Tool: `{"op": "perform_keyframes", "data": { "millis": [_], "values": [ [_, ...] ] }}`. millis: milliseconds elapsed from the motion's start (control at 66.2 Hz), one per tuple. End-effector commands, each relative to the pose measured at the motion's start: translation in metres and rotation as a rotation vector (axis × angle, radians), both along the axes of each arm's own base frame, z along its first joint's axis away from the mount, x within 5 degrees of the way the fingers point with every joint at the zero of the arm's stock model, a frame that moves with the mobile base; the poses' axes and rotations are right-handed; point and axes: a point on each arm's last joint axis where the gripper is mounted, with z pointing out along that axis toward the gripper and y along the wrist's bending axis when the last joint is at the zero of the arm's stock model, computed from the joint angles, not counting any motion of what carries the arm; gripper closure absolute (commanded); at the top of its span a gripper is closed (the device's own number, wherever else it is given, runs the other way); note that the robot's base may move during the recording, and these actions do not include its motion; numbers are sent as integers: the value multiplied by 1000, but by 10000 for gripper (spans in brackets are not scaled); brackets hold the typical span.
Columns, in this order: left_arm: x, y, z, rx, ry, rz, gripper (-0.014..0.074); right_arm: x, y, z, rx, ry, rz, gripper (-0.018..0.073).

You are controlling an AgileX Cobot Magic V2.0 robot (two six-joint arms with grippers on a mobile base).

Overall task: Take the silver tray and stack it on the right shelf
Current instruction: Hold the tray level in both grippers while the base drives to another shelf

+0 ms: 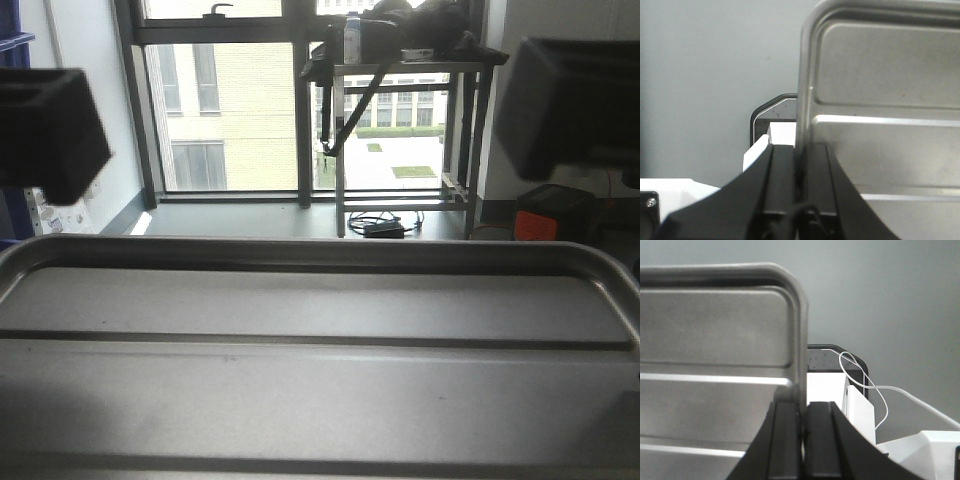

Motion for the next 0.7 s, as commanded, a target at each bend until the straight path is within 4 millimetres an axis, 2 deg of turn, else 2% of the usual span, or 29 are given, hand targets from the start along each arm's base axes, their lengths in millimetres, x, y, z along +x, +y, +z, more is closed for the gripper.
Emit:
{"op": "perform_keyframes", "data": {
  "millis": [0,680],
  "values": [
    [-3,16,10,114,-4,35,694,3,-5,10,-2,-48,2,487],
    [-2,16,10,114,-5,34,694,3,-5,10,-3,-48,2,487]
  ]
}}
